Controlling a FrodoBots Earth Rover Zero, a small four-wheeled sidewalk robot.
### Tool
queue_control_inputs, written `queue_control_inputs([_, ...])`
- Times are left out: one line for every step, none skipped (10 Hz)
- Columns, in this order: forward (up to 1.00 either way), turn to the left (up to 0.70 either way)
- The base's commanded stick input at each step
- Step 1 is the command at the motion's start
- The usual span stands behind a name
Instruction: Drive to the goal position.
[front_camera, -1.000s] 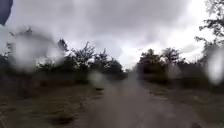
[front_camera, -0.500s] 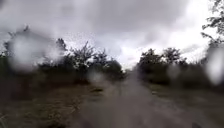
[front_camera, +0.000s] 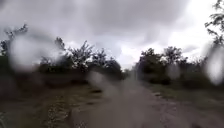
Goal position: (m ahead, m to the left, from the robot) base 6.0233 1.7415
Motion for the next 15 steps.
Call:
queue_control_inputs([0.6, 0.0])
queue_control_inputs([0.68, 0.0])
queue_control_inputs([0.7, 0.0])
queue_control_inputs([0.7, 0.0])
queue_control_inputs([0.7, 0.0])
queue_control_inputs([0.7, 0.0])
queue_control_inputs([0.7, 0.0])
queue_control_inputs([0.7, 0.0])
queue_control_inputs([0.7, 0.0])
queue_control_inputs([0.7, 0.0])
queue_control_inputs([0.7, 0.0])
queue_control_inputs([0.7, 0.0])
queue_control_inputs([0.7, 0.0])
queue_control_inputs([0.7, 0.0])
queue_control_inputs([0.7, -0.02])
